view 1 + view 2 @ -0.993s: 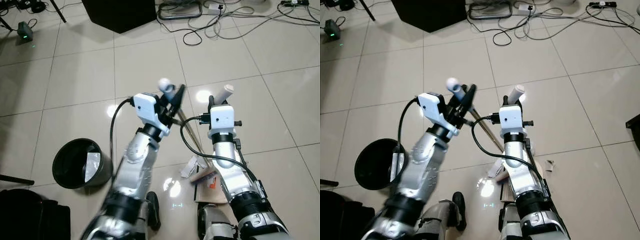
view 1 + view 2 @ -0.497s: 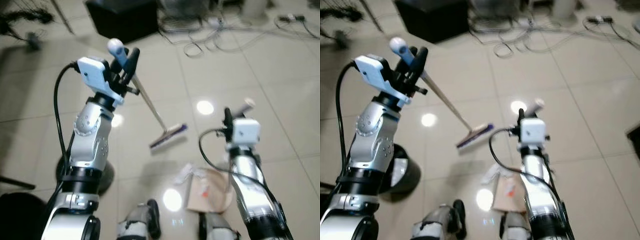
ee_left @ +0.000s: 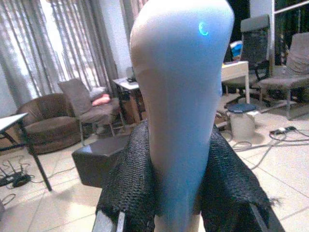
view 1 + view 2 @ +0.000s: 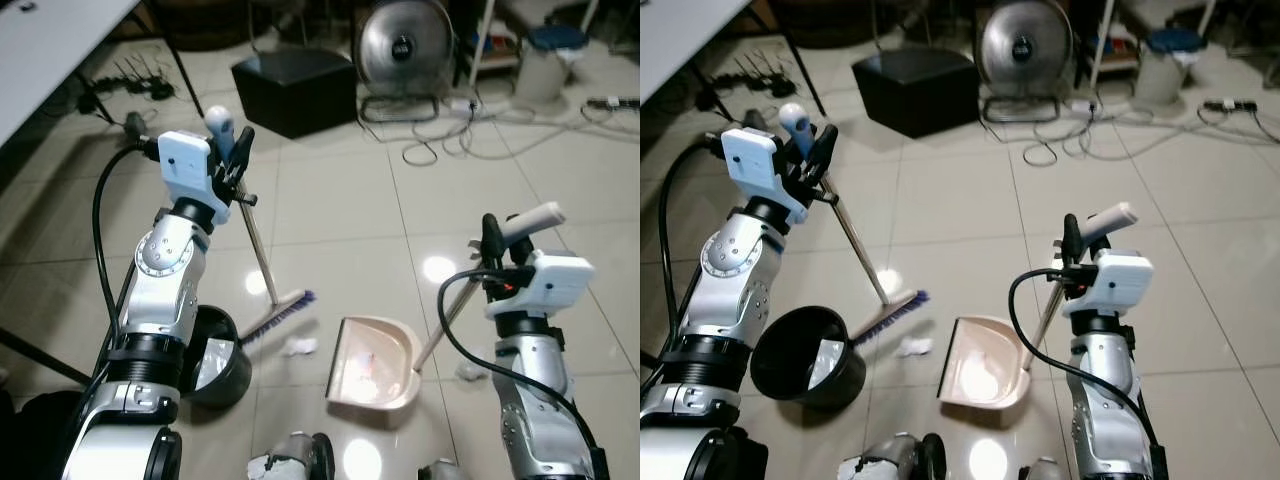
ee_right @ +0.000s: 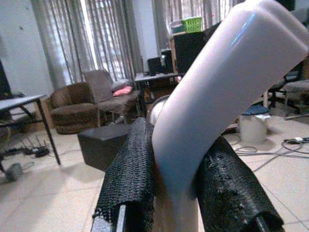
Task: Sweep floor
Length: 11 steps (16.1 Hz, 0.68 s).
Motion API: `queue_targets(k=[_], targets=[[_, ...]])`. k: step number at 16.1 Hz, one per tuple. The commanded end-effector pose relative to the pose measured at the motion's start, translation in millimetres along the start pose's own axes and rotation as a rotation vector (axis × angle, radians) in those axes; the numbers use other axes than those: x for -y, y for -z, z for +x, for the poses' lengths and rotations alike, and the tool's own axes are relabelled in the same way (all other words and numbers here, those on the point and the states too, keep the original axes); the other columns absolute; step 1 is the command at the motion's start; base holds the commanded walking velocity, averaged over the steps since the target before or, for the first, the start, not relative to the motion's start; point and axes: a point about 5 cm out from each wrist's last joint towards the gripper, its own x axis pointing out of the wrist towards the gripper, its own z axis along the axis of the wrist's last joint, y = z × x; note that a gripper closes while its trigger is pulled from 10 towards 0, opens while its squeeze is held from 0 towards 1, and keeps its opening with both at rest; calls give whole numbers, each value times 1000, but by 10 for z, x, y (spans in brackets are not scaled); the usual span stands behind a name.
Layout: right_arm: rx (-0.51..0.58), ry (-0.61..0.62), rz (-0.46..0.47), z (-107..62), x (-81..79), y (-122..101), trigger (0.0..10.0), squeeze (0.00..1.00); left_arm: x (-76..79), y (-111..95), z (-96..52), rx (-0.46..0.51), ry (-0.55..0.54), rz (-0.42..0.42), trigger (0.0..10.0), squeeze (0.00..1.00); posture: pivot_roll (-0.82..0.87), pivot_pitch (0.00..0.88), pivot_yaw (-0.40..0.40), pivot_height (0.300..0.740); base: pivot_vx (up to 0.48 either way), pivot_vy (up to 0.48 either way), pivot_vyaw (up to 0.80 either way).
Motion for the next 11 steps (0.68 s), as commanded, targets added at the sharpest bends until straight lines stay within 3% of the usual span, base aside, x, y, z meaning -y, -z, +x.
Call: queue_targets(k=[1,3,5,7,11], targets=[[39,-6,55,18,-22,-114,10000,0,-44,-3,-16,10,-20,31,10000,0,24,0,158,740,0,0,0],[20,-7,24,20,3,-128,10000,0,-50,40,-21,-2,-38,57,10000,0,25,0,155,740,0,0,0],[-41,-16,-156,52,68,-114,10000,0,-52,87,-54,-39,-50,75,10000,0,20,0,155,740,0,0,0],[-48,-7,-231,82,99,-132,10000,0,-36,144,-78,-79,-54,75,10000,0,15,0,155,740,0,0,0],[-56,25,-265,221,74,-246,10000,0,111,338,-219,-165,-94,-5,10000,0,13,9,140,740,0,0,0]])
